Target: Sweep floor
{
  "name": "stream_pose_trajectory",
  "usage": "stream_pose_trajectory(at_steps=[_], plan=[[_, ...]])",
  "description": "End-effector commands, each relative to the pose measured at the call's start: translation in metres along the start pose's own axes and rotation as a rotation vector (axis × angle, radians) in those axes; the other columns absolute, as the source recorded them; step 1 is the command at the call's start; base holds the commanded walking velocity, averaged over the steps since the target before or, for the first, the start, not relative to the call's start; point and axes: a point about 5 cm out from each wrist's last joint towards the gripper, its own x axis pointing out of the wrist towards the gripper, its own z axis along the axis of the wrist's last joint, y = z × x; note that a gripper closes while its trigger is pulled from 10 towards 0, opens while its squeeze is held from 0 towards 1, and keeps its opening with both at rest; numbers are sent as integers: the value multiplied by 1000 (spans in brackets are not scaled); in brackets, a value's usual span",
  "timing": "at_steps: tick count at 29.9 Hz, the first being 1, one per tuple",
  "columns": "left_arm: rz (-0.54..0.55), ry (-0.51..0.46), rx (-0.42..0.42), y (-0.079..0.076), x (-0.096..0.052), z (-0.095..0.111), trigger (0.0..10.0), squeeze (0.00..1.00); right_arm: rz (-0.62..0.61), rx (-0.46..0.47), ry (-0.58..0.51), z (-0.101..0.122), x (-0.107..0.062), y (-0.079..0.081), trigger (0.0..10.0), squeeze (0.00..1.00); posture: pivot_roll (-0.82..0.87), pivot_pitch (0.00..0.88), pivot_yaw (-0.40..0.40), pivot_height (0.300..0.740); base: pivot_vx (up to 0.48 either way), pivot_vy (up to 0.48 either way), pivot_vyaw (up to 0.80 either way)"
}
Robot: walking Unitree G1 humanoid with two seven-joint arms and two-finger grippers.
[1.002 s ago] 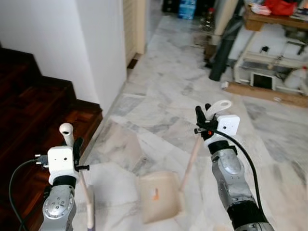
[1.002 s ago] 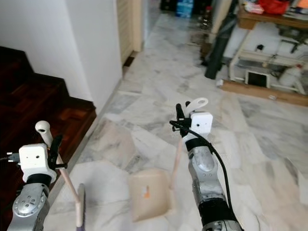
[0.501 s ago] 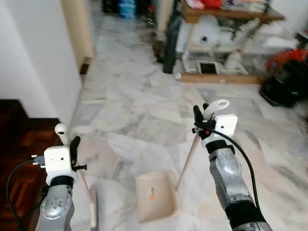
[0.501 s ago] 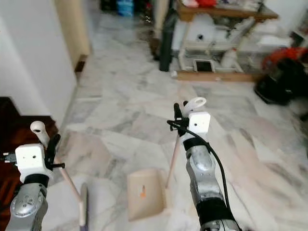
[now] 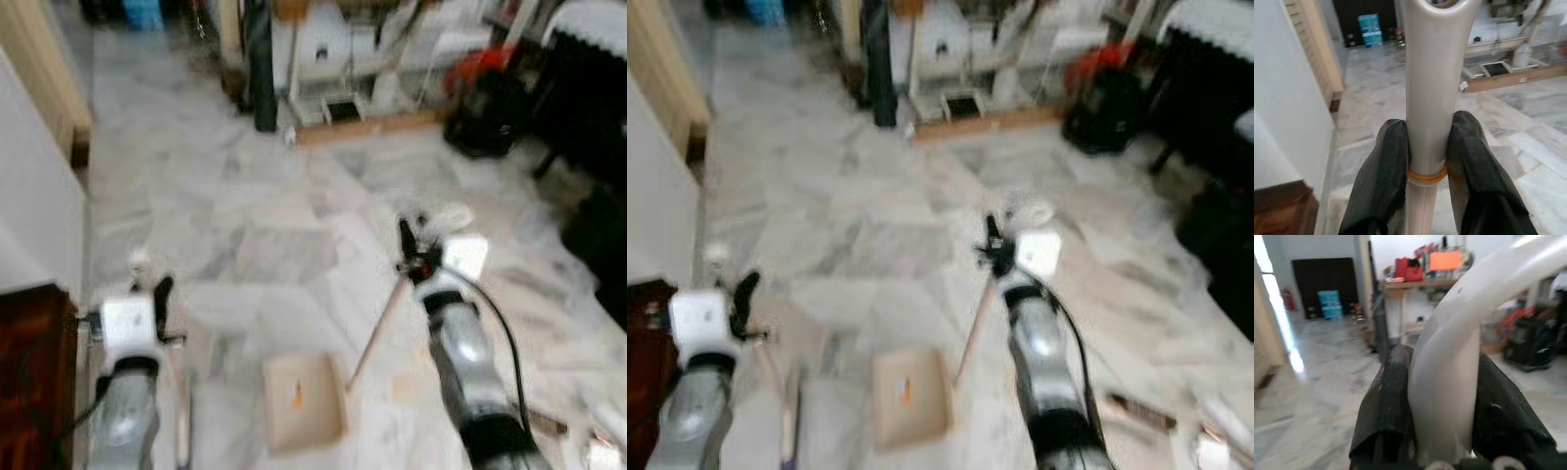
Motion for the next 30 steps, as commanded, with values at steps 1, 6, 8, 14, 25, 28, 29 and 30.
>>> stream_pose_trajectory(at_steps=[1, 6, 8, 14, 25, 28, 29, 30], plan=[[3, -17, 1, 3, 1, 4, 10000, 0, 13, -8, -39, 9, 5, 4, 10000, 0, 20, 81, -26, 740, 0, 398, -788], [-1, -32, 7, 2, 1, 6, 10000, 0, 14, -7, -40, 9, 5, 4, 10000, 0, 23, 80, -28, 740, 0, 451, -788], [-5, -12, 5, 1, 0, 4, 10000, 0, 14, -6, -40, 9, 5, 4, 10000, 0, 21, 82, -27, 740, 0, 0, -788], [-6, -28, 12, 1, 0, 5, 10000, 0, 13, -9, -40, 9, 5, 3, 10000, 0, 22, 83, -30, 740, 0, 299, -788], [-6, -28, 7, 0, 1, 5, 10000, 0, 13, -13, -41, 9, 6, 2, 10000, 0, 23, 80, -32, 740, 0, 0, -787], [-7, -26, 4, 0, 1, 5, 10000, 0, 14, -13, -41, 9, 6, 3, 10000, 0, 24, 81, -33, 740, 0, 0, -788], [-7, -25, 2, 0, 1, 5, 10000, 0, 14, -13, -42, 10, 7, 3, 10000, 0, 23, 82, -33, 740, 0, 0, -781], [-7, -25, 2, 0, 1, 5, 10000, 0, 14, -13, -42, 10, 7, 3, 10000, 0, 23, 82, -33, 740, 0, 0, -781]])
